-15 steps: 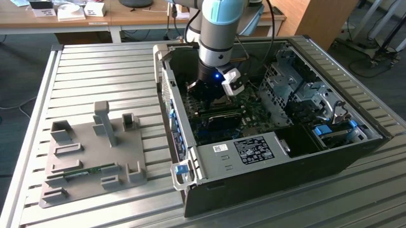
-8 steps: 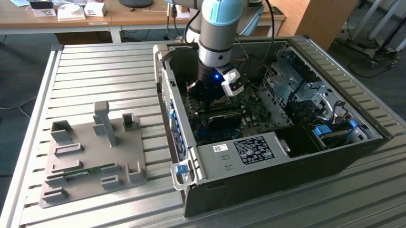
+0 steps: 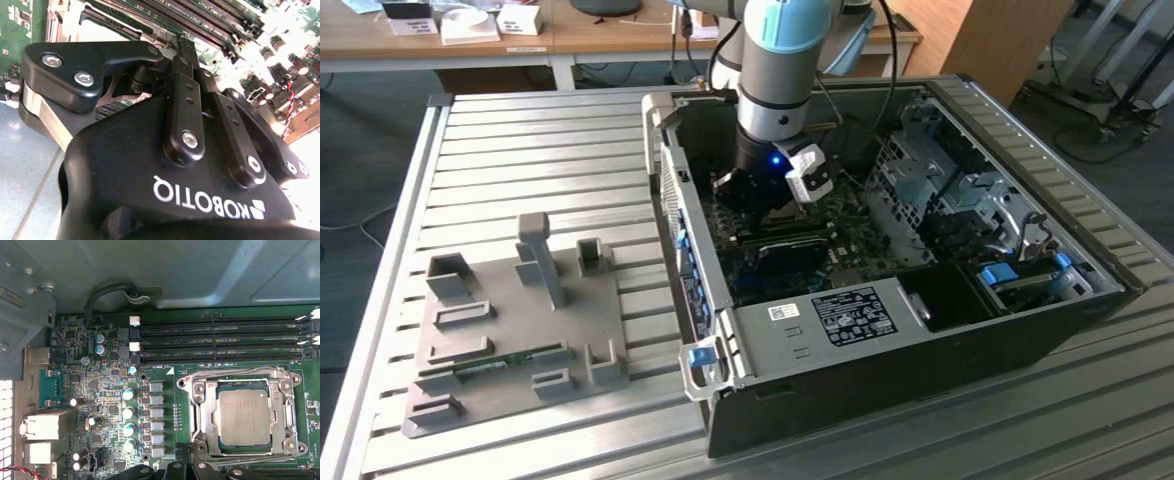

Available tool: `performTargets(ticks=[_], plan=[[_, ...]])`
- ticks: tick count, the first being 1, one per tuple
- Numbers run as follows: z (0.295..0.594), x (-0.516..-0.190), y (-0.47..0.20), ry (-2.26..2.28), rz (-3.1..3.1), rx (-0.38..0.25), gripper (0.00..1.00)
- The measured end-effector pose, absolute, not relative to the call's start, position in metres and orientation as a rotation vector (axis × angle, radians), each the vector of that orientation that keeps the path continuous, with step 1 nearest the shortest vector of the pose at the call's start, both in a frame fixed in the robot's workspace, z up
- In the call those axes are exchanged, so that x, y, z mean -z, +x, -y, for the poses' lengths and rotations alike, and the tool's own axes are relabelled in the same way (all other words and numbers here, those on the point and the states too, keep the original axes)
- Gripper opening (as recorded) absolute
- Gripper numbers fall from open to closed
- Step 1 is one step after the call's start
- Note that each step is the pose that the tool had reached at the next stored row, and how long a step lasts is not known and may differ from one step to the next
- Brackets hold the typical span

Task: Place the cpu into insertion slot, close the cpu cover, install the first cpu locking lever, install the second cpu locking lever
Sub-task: 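Install the second cpu locking lever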

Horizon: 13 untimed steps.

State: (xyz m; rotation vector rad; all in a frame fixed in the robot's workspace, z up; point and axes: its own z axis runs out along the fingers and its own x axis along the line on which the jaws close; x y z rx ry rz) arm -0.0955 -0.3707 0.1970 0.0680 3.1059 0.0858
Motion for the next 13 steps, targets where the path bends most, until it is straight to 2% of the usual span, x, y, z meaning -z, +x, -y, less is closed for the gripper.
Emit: performTargets(ticks=[13], plan=[[0.371,-0.217,-0.095,0.068,-3.106,-0.084,0.11]])
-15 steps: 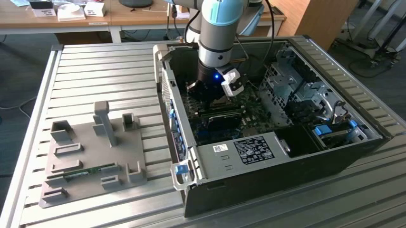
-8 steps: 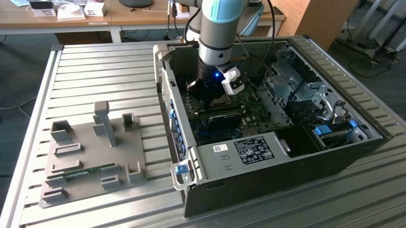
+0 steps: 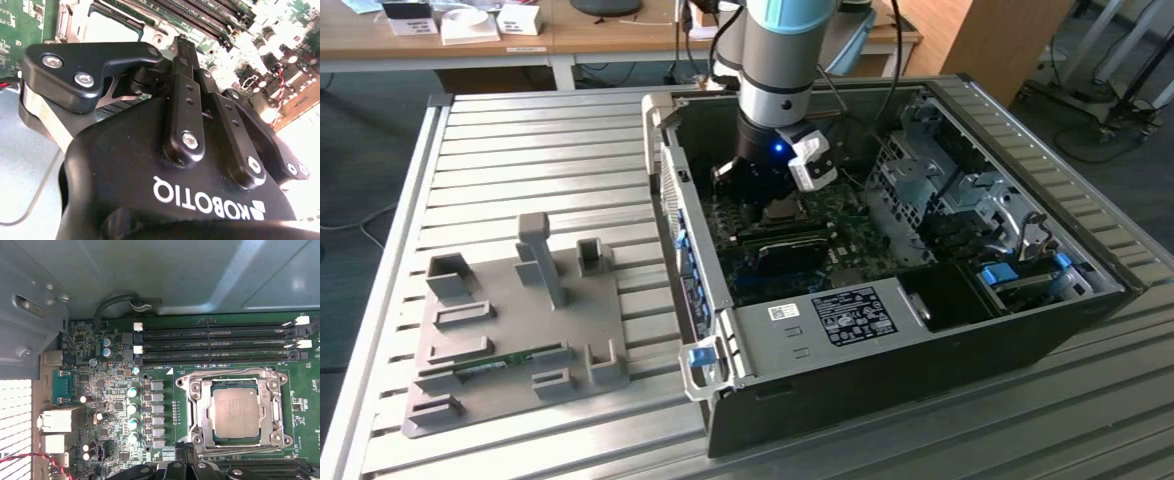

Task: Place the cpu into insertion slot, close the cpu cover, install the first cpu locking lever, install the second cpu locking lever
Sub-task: 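Install the second cpu locking lever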

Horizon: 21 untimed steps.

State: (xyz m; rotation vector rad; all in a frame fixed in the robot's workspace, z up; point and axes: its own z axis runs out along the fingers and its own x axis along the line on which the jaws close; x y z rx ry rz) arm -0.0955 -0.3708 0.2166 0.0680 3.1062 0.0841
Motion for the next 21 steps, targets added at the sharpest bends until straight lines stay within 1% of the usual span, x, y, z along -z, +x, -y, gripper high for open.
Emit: performTargets(ticks=[6,18,21], plan=[[0.371,-0.217,-0.093,0.068,-3.106,-0.084,0.11],[0.37,-0.217,-0.057,0.068,-3.106,-0.084,0.11],[0.366,-0.217,-0.054,0.068,-3.106,-0.084,0.11]])
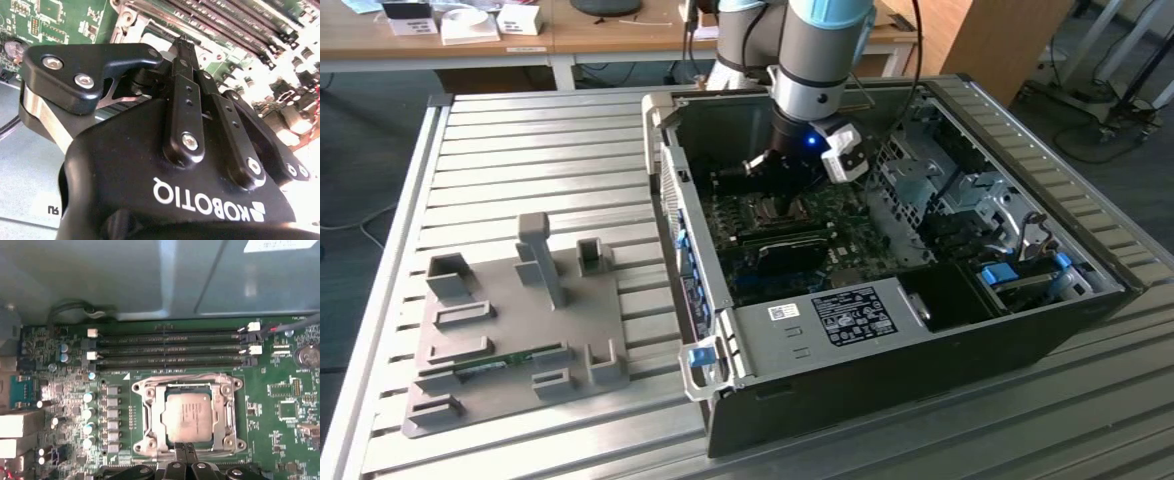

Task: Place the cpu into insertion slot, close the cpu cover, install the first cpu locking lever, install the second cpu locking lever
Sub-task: 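Install the second cpu locking lever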

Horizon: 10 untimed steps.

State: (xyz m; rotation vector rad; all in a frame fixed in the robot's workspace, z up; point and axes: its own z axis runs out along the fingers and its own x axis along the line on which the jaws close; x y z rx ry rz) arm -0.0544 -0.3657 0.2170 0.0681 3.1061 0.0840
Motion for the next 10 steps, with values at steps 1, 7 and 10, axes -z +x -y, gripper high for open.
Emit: performTargets(ticks=[1,7,10], plan=[[0.3638,-0.217,-0.0541,0.068,-3.106,-0.084,0.11],[0.3561,-0.217,-0.0528,0.052,-3.107,-0.084,0.11],[0.3551,-0.217,-0.0528,0.018,-3.108,-0.085,0.11]])
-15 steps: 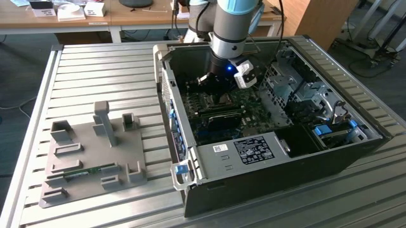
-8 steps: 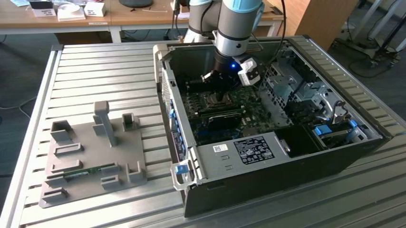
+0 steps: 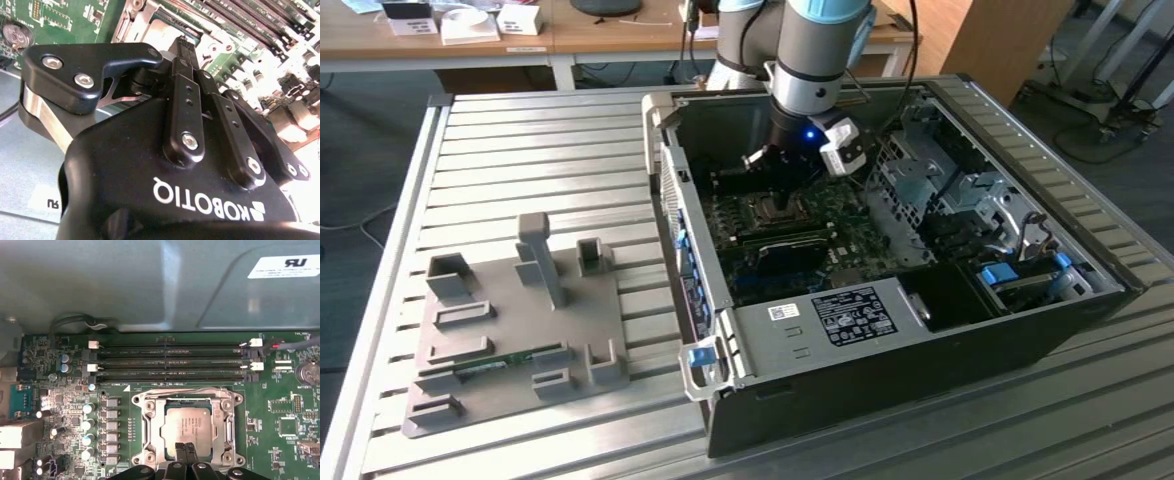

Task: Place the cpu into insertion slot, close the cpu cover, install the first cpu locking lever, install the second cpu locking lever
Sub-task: 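Install the second cpu locking lever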

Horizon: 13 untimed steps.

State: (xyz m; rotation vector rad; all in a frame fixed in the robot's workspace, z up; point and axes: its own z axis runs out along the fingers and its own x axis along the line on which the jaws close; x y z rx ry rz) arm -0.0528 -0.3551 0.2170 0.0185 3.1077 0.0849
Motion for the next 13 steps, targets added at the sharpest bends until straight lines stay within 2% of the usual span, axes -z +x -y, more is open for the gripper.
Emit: performTargets(ticks=[13], plan=[[0.3501,-0.217,-0.0477,-0.004,-3.108,-0.085,0.11]])
